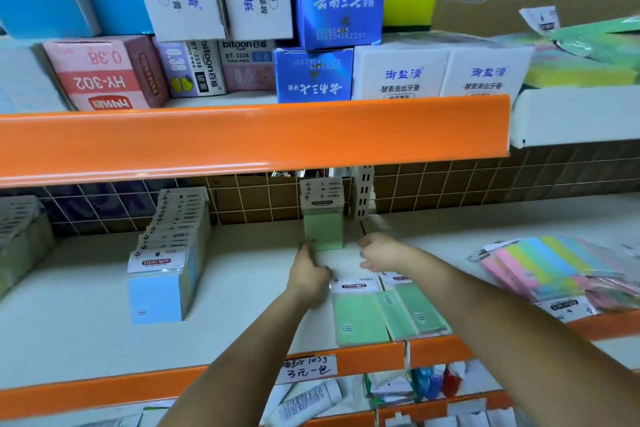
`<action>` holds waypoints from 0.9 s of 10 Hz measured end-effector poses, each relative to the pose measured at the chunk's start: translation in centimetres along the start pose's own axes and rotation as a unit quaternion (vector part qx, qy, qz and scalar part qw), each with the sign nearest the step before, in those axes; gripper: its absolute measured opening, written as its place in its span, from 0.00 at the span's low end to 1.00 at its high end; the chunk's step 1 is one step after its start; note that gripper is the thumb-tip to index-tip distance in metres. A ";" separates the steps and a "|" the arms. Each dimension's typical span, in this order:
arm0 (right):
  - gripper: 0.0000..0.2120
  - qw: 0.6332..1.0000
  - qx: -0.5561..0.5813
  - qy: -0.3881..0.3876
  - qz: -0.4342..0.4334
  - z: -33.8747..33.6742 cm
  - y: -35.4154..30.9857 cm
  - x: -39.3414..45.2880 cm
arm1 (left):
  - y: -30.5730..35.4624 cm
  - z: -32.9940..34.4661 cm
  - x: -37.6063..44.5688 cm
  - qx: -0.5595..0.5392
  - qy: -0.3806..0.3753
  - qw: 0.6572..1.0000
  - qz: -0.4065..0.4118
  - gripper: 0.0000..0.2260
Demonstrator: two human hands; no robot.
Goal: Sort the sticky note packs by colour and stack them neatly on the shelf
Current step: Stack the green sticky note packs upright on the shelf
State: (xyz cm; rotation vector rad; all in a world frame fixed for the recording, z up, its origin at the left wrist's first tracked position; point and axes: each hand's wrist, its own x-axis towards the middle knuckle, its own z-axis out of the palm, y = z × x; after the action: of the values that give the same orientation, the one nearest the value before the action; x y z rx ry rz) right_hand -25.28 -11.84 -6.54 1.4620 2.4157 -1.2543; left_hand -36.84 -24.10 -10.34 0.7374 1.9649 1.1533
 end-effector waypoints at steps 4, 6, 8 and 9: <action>0.10 0.999 0.042 0.011 -0.009 -2.4 3.4 -6.9 | 2.3 2.8 -4.2 0.234 0.062 0.967 -0.084 0.20; 0.09 0.998 0.022 -0.036 -0.039 0.8 2.7 -8.7 | 1.5 2.8 -5.6 0.193 0.072 0.968 -0.144 0.17; 0.06 0.999 -0.025 -0.036 -0.015 2.6 2.7 -8.7 | 1.4 3.0 -6.1 0.169 0.022 0.973 -0.153 0.07; 0.06 0.999 -0.031 -0.033 -0.014 2.7 2.6 -8.5 | 1.8 3.3 -6.3 0.147 0.008 0.977 -0.156 0.09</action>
State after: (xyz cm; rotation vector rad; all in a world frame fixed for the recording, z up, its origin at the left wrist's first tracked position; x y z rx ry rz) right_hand -19.52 -19.15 -6.34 1.3547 2.4170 -1.2024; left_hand -30.37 -26.61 -7.91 0.5389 2.1978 0.6930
